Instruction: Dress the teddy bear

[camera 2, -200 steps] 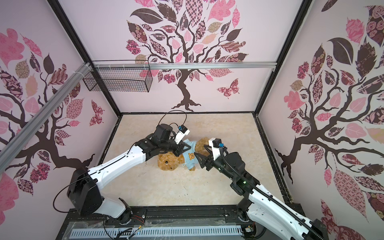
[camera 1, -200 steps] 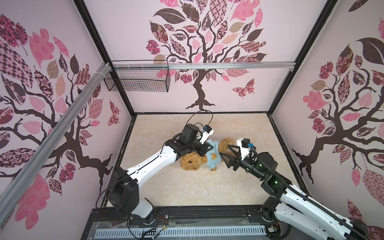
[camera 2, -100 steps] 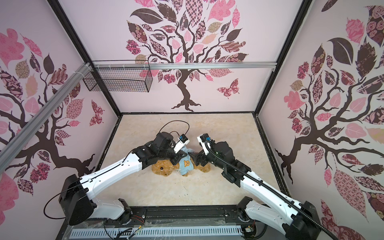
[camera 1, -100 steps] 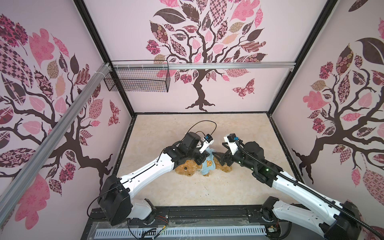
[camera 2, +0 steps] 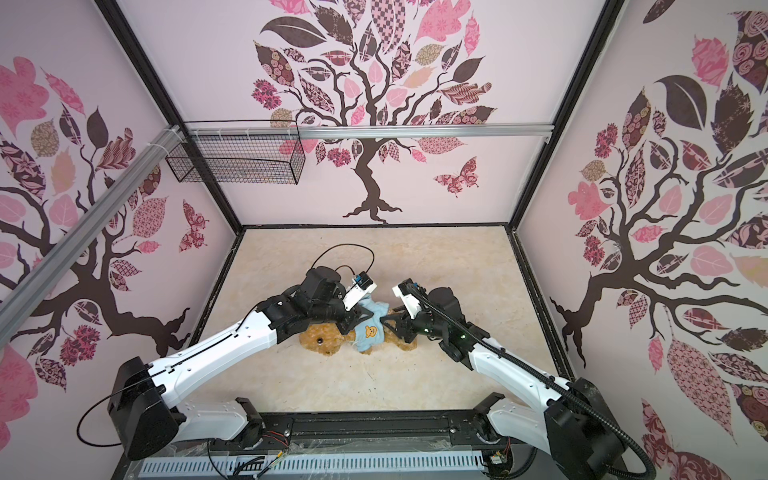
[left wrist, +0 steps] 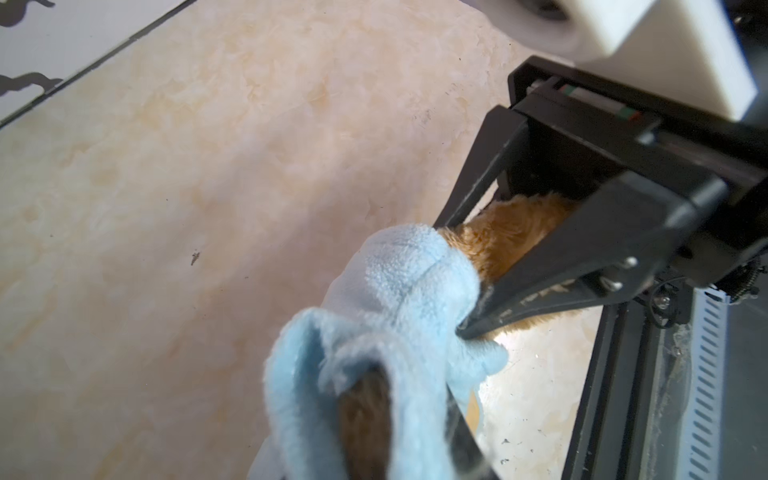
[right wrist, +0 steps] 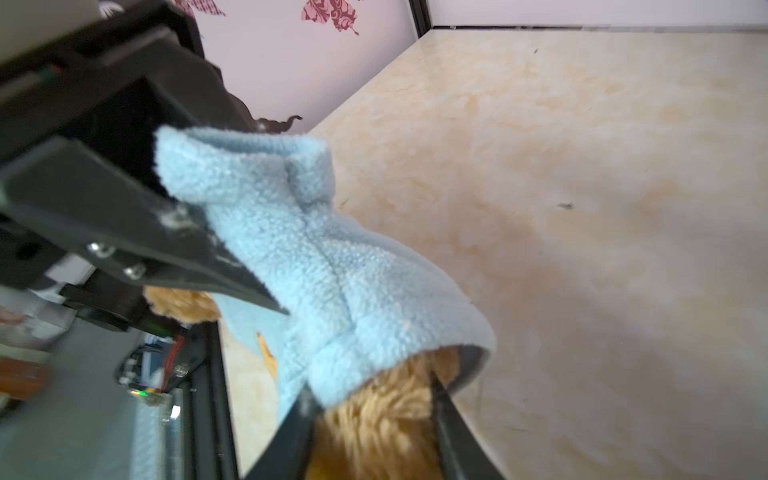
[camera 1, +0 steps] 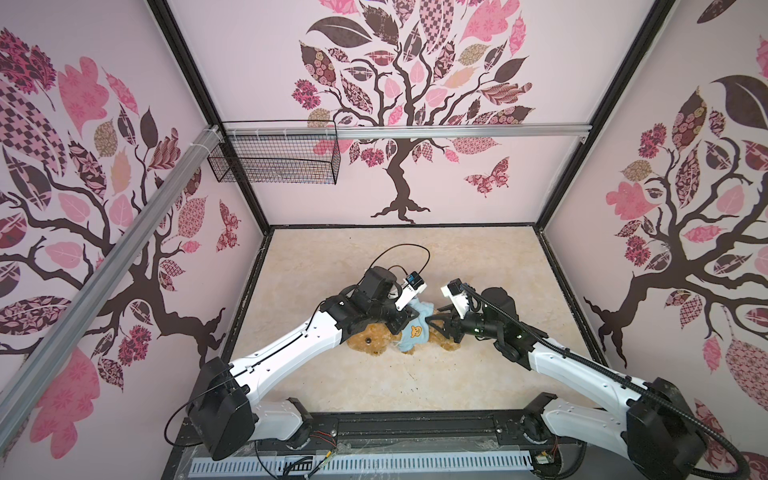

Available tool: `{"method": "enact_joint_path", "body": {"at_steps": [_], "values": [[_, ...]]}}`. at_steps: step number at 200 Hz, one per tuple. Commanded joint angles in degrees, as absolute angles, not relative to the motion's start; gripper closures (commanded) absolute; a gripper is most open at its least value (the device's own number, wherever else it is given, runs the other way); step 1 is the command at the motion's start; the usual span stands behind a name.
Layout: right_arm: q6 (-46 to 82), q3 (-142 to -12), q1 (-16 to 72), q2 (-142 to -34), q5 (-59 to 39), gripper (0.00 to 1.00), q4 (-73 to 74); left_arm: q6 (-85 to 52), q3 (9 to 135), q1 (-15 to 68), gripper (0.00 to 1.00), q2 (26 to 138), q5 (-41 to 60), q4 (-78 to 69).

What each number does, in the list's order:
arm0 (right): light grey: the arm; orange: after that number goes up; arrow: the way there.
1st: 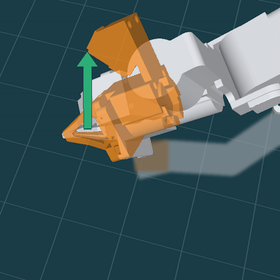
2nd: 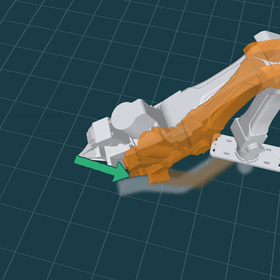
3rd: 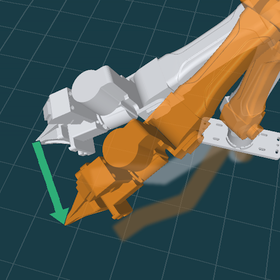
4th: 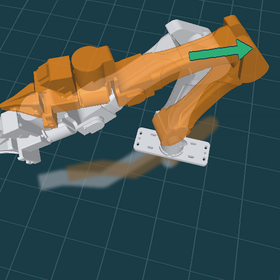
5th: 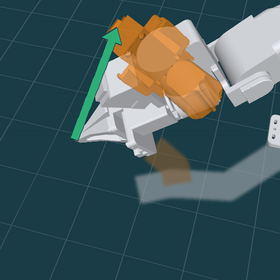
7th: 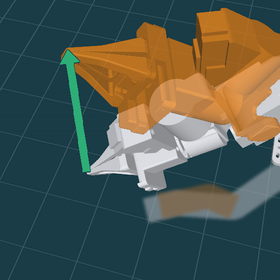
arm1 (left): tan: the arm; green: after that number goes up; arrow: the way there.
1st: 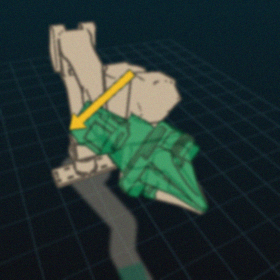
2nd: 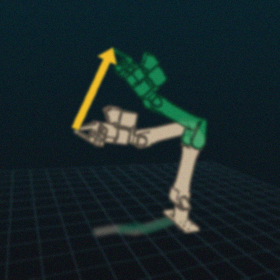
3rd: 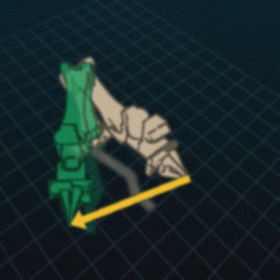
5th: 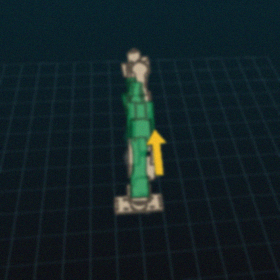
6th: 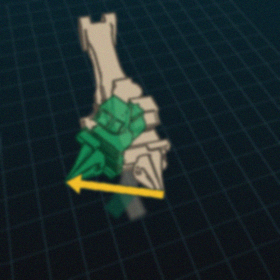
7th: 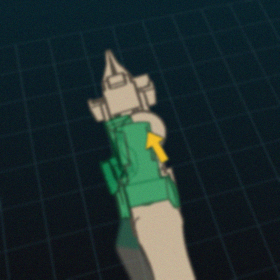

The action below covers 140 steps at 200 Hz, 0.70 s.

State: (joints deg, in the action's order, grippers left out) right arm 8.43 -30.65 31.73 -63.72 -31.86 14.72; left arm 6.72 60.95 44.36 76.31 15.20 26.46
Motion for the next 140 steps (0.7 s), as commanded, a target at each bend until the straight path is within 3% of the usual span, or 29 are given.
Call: {"method": "enact_joint_path", "body": {"at_steps": [1,24,57,140], "values": [[7.36,-28.88,31.4,-63.11,-34.51,0.84,19.51,7.27,59.48,44.65,0.67,73.68,20.38,26.41],[6.72,-24.95,31.42,-61.88,-37.16,1.0,27.04,8.83,58.53,44.65,0.55,72.98,20.86,29.99],[6.38,-21.79,31.56,-62.97,-40.44,1.0,34.4,9.24,55.62,44.56,0.4,69.88,20.91,31.2],[6.43,-19.97,32.4,-63.09,-41.4,1.0,37.39,14.54,56.33,44.4,0.27,71.54,18.45,32.1]]}}
